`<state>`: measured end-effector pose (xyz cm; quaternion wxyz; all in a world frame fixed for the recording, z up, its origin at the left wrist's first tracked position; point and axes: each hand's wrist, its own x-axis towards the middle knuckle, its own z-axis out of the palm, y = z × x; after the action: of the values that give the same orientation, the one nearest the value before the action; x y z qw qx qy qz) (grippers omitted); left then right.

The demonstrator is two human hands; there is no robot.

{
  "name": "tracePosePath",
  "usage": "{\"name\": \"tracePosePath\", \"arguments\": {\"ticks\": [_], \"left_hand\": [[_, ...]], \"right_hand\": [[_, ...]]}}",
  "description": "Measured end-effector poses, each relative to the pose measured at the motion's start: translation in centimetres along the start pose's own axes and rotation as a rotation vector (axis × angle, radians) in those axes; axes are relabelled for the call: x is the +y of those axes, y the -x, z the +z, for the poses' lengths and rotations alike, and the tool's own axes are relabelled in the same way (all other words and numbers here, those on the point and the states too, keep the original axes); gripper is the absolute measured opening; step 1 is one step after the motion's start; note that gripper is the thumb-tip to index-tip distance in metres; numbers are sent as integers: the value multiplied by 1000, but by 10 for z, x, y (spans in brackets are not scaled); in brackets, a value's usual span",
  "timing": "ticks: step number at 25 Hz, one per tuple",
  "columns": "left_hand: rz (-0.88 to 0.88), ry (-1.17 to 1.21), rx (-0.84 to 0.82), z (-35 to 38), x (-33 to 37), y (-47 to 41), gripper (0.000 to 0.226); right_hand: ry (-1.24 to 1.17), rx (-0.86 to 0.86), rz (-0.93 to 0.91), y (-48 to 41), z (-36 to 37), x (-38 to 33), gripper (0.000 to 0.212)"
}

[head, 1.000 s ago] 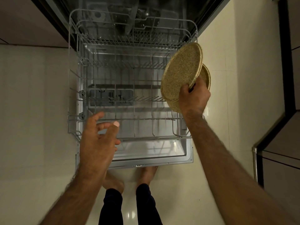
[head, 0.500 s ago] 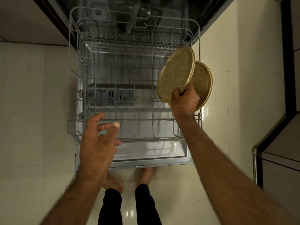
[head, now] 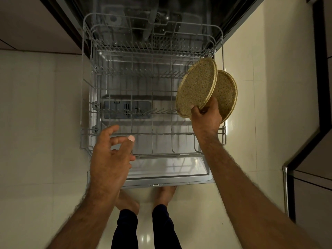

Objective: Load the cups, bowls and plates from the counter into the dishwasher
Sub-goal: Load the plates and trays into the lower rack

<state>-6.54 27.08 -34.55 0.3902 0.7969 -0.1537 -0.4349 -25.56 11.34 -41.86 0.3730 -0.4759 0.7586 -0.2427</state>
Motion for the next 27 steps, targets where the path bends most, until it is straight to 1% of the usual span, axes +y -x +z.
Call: {"name": "tracePosePath", "arguments": {"ticks": [3, 5, 8, 11, 13, 17, 20, 23, 27], "left_hand": [[32, -36, 9, -5, 1, 2, 49], [94, -129, -4, -10, 5, 2, 55], [257, -371, -78, -16, 18, 6, 70], [470, -593, -117, -26, 40, 6, 79], [555, -696, -116, -34, 60, 6, 83], [652, -770, -60, -53, 119, 25, 86], [711, -786, 4, -77, 173, 57, 85], [763, -809, 89, -110, 232, 96, 83], [843, -794, 257, -174, 314, 165, 88]], "right_hand": [[-6, 50, -36, 5, -3, -6, 57], [21, 69, -82, 7, -4, -8, 60], [129, 84, -97, 17, -8, -10, 77], [174, 69, -192, 37, -22, -30, 80], [244, 36, -272, 51, -36, -50, 80], [346, -65, -448, 90, -74, -108, 79], [369, -156, -594, 124, -113, -166, 82], [365, -212, -689, 158, -149, -237, 80], [281, -238, -817, 216, -191, -339, 79]]}}
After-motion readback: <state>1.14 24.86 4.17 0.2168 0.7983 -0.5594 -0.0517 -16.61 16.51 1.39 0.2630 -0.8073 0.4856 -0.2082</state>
